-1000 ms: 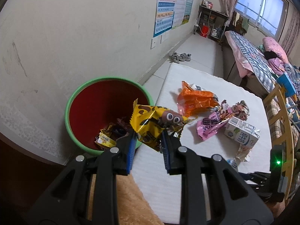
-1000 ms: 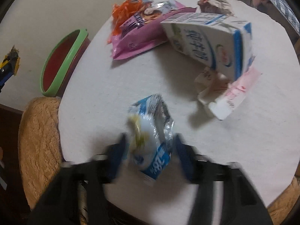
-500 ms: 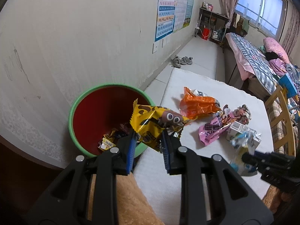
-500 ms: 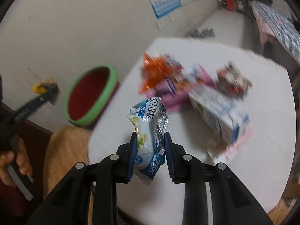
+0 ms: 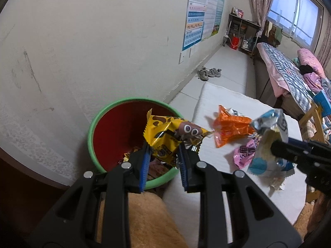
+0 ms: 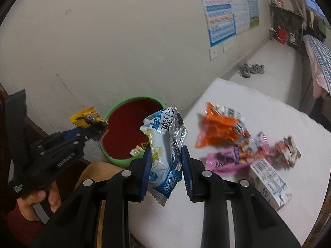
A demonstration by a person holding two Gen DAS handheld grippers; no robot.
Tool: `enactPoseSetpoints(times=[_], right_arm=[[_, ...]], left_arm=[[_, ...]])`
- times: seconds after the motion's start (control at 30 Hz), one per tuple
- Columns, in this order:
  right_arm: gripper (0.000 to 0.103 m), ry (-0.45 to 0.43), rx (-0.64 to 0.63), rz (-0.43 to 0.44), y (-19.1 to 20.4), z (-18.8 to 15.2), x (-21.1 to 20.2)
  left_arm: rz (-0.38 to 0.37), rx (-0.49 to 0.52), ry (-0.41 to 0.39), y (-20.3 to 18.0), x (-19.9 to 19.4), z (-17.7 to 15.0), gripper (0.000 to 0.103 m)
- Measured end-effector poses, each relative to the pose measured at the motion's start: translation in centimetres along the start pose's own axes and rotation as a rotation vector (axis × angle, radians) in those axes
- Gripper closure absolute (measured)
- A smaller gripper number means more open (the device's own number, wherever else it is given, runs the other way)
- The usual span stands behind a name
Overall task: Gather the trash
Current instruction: 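Carry the yellow-brown wrapper with the left tool while the right carries the silver wrapper to the bin, then open the left tool over the bin while the right opens to drop its wrapper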
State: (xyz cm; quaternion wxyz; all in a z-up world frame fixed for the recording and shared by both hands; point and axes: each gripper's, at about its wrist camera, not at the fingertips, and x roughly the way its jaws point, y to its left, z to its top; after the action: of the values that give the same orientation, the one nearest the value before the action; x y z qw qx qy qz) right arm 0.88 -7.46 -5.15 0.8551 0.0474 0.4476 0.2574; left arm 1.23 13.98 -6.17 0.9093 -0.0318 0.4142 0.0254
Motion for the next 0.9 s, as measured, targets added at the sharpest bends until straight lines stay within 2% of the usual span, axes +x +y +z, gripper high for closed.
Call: enactPoseSetpoints(times=[0.53,0.9], right_arm=[[0.075,0.037,-0.057,0.03,2.1,3.3,4.5],[0.073,0.108,-0.085,0.062,4.3,5.7,10.1]], left_arm=[[0.045,-0.057,0.018,3.6,2.4,0.8,0.079],[0.084,-0.108,0.101,6.5,6.9,1.9,0.078]])
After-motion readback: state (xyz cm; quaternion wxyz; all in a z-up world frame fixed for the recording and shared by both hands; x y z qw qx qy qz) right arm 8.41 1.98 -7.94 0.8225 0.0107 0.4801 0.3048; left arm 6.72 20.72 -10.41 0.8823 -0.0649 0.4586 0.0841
